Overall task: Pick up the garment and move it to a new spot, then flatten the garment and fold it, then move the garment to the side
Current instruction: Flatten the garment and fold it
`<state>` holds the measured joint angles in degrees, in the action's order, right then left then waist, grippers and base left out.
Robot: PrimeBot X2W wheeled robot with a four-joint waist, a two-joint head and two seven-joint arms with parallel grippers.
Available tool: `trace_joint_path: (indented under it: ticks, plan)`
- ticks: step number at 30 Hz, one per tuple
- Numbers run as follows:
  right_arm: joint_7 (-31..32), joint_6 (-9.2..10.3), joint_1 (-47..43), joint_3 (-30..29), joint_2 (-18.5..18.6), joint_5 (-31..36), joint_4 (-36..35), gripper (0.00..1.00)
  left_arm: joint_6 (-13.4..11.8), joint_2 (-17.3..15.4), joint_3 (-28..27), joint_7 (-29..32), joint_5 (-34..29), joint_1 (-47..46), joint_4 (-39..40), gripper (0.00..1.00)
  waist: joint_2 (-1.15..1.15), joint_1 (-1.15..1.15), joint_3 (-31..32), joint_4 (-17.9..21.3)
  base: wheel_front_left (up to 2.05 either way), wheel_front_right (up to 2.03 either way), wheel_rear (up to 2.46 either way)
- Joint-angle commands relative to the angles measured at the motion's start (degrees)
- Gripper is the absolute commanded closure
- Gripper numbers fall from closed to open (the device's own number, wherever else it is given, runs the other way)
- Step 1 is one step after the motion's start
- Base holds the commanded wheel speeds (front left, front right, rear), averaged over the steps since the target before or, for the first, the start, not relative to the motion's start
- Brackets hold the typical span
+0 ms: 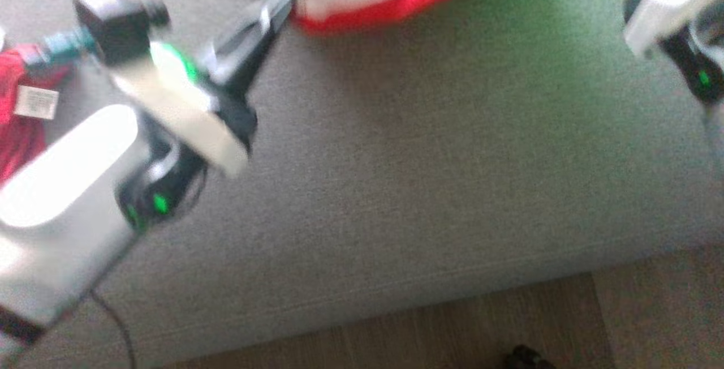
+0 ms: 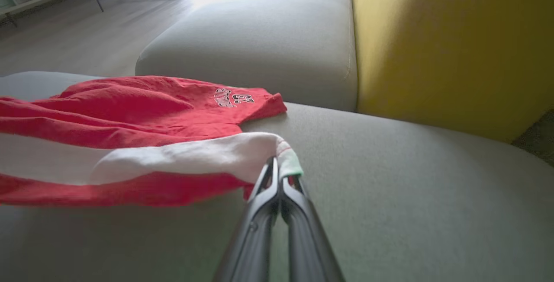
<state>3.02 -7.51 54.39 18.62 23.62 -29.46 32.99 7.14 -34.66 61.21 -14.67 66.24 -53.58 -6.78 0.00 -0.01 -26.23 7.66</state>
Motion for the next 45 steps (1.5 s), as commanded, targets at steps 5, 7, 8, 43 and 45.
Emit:
trace_joint_path:
  ticks: [5, 7, 8, 43, 45]
  plan:
    - [2.8, 0.02, -14.7, -5.5, 5.1, -1.6, -12.0, 1.0, 0.3, -4.3, -1.9, -0.3, -3.9, 5.6, 4.5, 1.0, 0.0, 0.01, 4.2, -0.8, 0.0, 0.0, 0.0]
    - [4.1, 0.02, -21.1, -8.4, 5.0, -0.9, -17.1, 1.0, 0.3, -4.8, -1.4, -0.3, -6.3, 8.5, 5.9, 1.0, 0.0, 0.01, 5.3, -0.6, 0.0, 0.0, 0.0]
    - [4.8, 0.02, -24.2, -9.9, 4.6, -0.6, -19.7, 1.0, 0.3, -4.9, -1.3, -0.3, -7.5, 10.0, 6.5, 1.0, 0.0, 0.01, 5.9, -0.5, 0.0, 0.0, 0.0]
    - [18.8, 0.02, -27.4, -22.1, -0.4, 23.4, -33.0, 1.0, 0.4, 12.2, -15.7, -0.3, 12.2, 24.8, 6.7, 1.0, 0.0, 0.01, 5.3, -8.5, 0.0, 0.0, 0.0]
    - [18.9, 0.02, -23.6, -21.3, 0.6, 24.4, -29.5, 1.0, 0.4, 14.2, -16.7, -0.3, 15.0, 23.4, 4.5, 1.0, 0.0, 0.01, 4.2, -9.7, 0.0, 0.0, 0.0]
